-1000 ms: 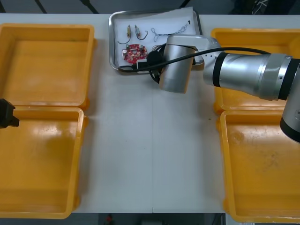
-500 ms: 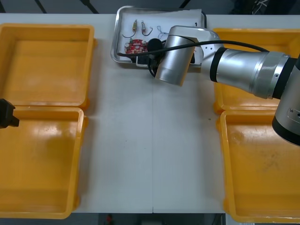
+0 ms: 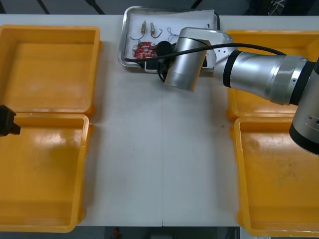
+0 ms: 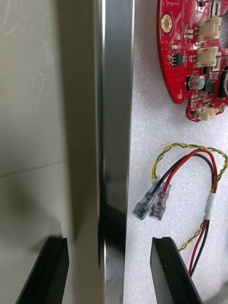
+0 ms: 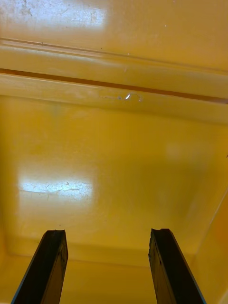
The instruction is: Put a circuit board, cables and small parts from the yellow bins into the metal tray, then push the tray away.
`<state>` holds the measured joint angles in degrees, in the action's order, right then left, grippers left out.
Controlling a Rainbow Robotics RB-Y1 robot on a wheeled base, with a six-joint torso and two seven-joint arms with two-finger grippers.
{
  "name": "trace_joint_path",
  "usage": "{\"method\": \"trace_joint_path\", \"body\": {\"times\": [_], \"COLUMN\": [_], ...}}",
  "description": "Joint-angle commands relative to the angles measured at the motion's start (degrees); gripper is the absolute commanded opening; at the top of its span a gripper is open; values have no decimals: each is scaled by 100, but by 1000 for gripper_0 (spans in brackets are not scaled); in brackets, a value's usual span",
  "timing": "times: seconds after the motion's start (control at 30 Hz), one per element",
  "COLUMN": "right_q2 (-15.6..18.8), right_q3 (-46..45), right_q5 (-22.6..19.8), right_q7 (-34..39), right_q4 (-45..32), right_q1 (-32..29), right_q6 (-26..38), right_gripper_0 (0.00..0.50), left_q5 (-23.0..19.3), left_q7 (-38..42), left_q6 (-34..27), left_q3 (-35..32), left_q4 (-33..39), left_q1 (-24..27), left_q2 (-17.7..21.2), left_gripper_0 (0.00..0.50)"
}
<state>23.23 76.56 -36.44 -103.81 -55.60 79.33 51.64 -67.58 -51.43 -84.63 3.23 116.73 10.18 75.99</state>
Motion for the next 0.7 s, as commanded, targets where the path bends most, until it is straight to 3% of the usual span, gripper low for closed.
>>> {"method": "trace_joint_path", "body": {"times": [0.03, 0.37, 0.7], "right_q2": [23, 595, 1324], "right_q3": [-344, -1100, -2066], "right_q5": [-47, -38, -38], "right_q7": [-139, -7, 1540], "right_q4": [-338, -2034, -4249], "right_q1": [232, 197, -691], "right_q6": [303, 2061, 3889], "right_gripper_0": [500, 500, 500], "left_q5": [35, 35, 35], "left_q7": [-544, -544, -544], "left_q6": [52, 52, 52], "left_q3": [-77, -77, -77], "left_q4": [113, 113, 113], "left_q1": [-86, -86, -86], "left_q2": [285, 285, 285], "left_gripper_0": [500, 500, 500]}}
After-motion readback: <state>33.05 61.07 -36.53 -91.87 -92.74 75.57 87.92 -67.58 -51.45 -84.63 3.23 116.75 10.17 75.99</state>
